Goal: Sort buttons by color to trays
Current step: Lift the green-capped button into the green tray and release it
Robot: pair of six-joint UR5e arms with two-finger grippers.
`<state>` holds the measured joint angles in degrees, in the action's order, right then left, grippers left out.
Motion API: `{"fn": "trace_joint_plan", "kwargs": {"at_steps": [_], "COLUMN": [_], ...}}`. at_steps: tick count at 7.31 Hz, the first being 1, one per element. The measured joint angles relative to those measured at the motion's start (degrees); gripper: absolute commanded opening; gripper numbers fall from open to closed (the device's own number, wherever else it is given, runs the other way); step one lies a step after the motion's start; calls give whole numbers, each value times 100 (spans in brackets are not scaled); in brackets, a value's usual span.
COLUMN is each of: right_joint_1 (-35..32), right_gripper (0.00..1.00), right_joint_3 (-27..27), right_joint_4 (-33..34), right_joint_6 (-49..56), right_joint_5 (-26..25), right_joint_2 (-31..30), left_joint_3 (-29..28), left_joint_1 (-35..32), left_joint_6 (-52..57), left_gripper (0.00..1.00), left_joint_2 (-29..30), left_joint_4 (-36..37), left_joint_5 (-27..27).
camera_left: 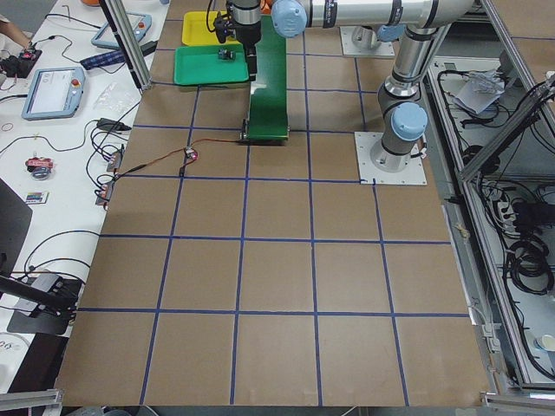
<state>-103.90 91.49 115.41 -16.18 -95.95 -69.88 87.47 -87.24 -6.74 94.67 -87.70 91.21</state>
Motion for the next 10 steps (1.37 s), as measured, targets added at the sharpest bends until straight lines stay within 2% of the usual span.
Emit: {"fn": "trace_joint_plan", "kwargs": {"at_steps": [1, 2, 3, 4, 6, 7, 8, 10], "right_joint_1": [5, 13, 25, 46, 131, 157, 178, 233], "right_gripper": [0, 29, 86, 100, 100, 100, 100, 100], "right_joint_3": [-224, -339, -385, -395, -357, -284, -211, -154], "right_joint_4": [360, 860, 1271, 1487, 1518, 1328, 970, -302], "right_joint_6": [94, 133, 147, 148, 137, 134, 133, 133], "right_joint_5": [-60, -83, -103, -123, -118, -100, -95, -85], "right_joint_2": [335, 691, 953, 1088, 1075, 901, 616, -298], "left_joint_3": [2, -2, -7, -9, -11, -11, -11, -11], "left_joint_1": [2, 4, 5, 5, 6, 6, 5, 6], "left_joint_6": [-2, -3, -3, -3, -3, -3, -3, -3], "left_gripper": [100, 100, 100, 100, 100, 100, 100, 100], "left_joint_2": [0, -3, -5, -4, -12, -21, -25, -28], "left_joint_4": [1, 4, 6, 9, 14, 11, 10, 16], "left_joint_5": [-8, -17, -22, -28, -24, -17, -15, -19]}}
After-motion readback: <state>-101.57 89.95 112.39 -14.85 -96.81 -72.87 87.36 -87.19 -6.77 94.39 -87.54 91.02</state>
